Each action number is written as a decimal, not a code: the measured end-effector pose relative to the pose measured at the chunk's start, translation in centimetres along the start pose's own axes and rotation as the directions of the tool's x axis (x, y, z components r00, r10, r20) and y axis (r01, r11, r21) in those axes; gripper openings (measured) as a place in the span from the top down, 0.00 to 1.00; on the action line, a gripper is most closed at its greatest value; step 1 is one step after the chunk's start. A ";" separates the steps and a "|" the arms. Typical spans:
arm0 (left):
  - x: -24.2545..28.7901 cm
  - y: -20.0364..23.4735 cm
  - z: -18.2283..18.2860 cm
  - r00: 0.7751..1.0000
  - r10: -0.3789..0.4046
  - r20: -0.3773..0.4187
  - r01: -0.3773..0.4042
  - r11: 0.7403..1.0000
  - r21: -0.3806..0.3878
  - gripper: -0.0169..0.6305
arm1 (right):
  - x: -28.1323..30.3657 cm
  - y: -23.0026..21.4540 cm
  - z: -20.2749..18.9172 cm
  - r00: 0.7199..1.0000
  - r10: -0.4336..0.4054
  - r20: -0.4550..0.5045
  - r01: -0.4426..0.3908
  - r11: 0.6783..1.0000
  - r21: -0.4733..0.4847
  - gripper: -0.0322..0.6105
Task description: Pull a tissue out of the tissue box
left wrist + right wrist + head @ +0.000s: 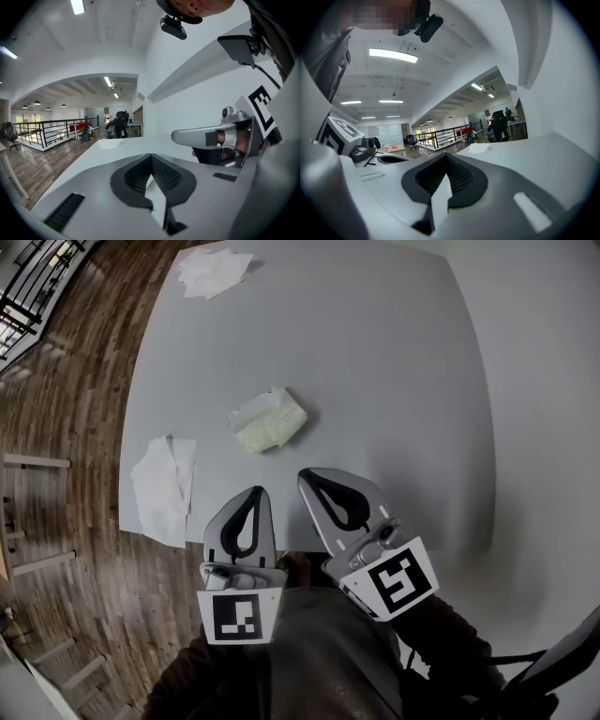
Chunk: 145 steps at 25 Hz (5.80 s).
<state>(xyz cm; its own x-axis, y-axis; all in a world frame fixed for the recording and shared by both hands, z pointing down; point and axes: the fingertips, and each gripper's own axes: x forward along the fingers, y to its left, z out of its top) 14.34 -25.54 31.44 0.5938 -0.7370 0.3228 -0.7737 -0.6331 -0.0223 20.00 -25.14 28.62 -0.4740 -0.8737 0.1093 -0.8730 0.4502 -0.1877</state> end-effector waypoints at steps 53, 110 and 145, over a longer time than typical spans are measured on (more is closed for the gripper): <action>10.2 8.0 -2.7 0.999 -0.020 -0.040 0.011 0.977 -0.212 0.98 | 14.0 -2.9 6.6 0.958 0.270 -0.097 -0.281 0.951 -0.129 0.95; -23.7 1.1 -3.2 0.981 0.026 0.190 -0.010 0.997 -0.082 0.98 | -10.9 23.1 -2.5 1.000 -0.007 -0.002 0.007 1.000 0.011 0.95; -32.9 -11.7 2.8 0.936 -0.181 0.300 0.151 0.981 0.121 0.98 | -23.5 28.7 4.3 0.969 -0.143 0.200 0.154 0.987 -0.040 0.95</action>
<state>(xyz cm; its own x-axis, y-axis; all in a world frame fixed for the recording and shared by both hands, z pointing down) 4.43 5.48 18.47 0.7625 -0.6466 0.0221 -0.6428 -0.7610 -0.0876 6.55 7.49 16.43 -0.3116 -0.9482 -0.0623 -0.9394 0.3173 -0.1297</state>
